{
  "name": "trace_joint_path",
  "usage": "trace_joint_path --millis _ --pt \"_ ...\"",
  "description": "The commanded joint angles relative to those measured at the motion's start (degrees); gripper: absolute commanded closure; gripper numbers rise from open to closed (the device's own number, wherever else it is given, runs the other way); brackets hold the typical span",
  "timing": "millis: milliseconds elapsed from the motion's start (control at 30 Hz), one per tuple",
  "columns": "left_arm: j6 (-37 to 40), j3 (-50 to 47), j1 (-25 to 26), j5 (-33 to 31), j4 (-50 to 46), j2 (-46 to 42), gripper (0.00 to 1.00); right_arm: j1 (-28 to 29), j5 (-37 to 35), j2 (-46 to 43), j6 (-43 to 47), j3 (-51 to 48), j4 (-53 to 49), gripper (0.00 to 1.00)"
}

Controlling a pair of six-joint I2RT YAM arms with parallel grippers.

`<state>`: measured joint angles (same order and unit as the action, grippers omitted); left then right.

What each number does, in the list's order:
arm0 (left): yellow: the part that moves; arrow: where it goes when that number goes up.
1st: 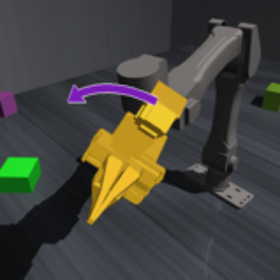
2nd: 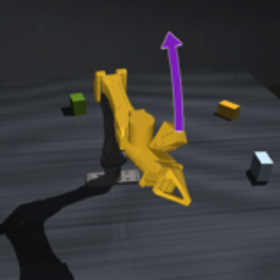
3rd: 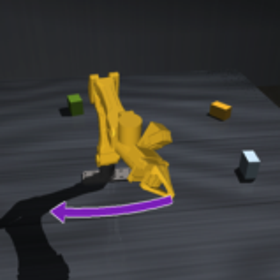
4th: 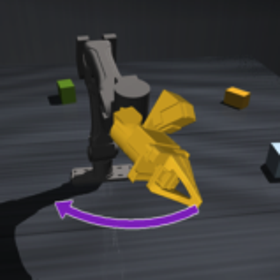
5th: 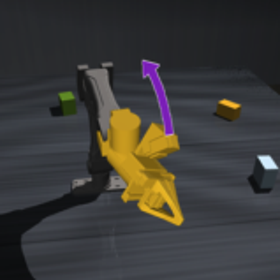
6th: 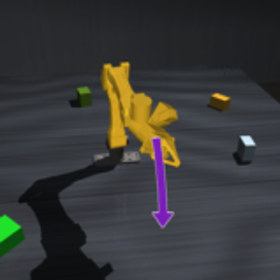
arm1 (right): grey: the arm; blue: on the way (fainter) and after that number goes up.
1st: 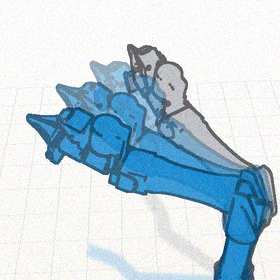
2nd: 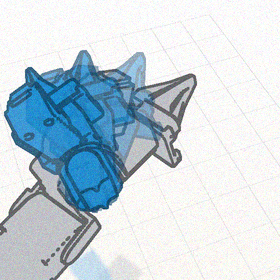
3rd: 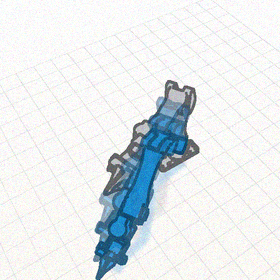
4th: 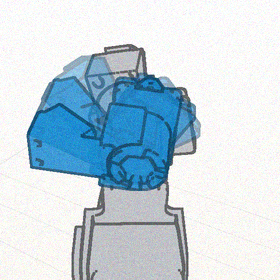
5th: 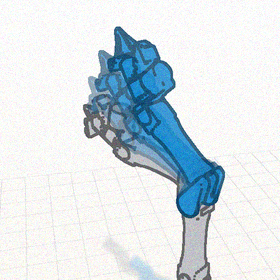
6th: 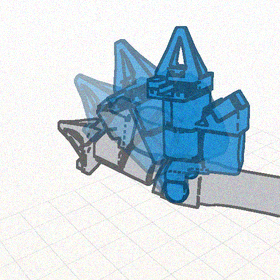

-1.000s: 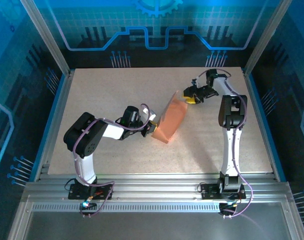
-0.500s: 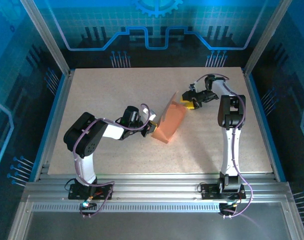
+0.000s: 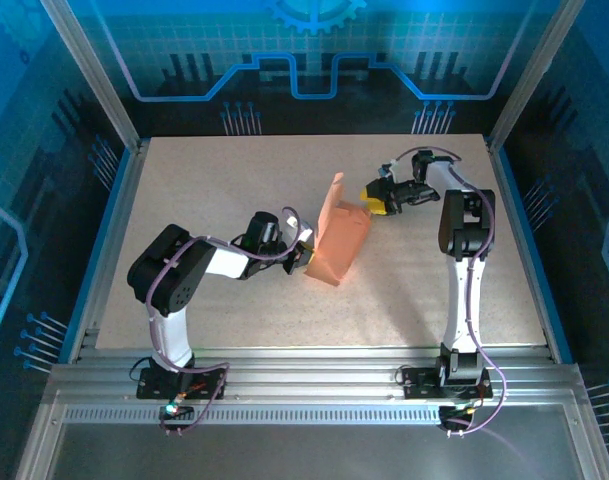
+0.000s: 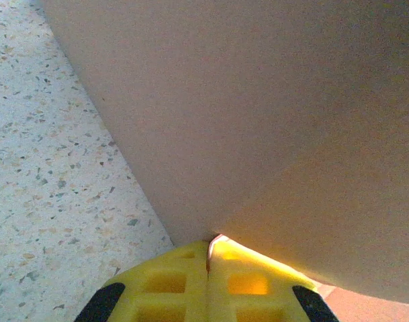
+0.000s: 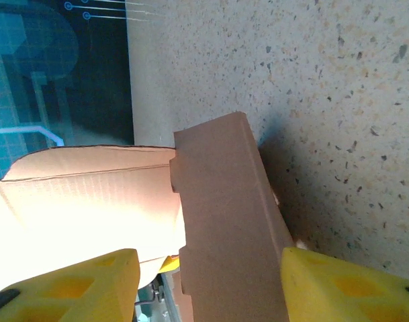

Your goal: Fold the paper box

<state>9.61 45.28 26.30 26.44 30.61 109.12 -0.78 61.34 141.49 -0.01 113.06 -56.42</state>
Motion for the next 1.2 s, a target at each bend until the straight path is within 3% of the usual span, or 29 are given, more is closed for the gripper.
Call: trace_joint_path --millis 0,333,500,700,933,1167 --pt "0.61 -0.19 -0.20 -2.09 -7.34 2.58 1.00 1.12 2.63 -2.89 -0.43 -1.26 -2.48 0.42" --pt "0.94 -0.02 -0.33 -2.23 -7.46 2.56 1.00 3.50 2.11 -1.21 17.13 1.75 -16.18 0.55" --pt "-2.09 -0.55 -1.45 -0.31 -6.05 2.48 1.00 3.00 -3.24 -2.89 14.53 -1.35 -12.89 0.61" --pt "-6.69 -0.81 -2.27 3.51 -3.05 3.29 1.00 2.39 -4.87 -2.80 13.94 -1.71 -12.46 0.65" --pt "-8.15 0.10 -2.58 4.84 -4.22 4.16 1.00 2.56 -5.94 -3.24 13.87 -0.59 -12.59 0.65" --pt "-7.59 0.76 -2.62 4.61 -5.36 4.35 1.00 4.49 -12.60 -4.24 16.33 0.21 -16.13 0.65"
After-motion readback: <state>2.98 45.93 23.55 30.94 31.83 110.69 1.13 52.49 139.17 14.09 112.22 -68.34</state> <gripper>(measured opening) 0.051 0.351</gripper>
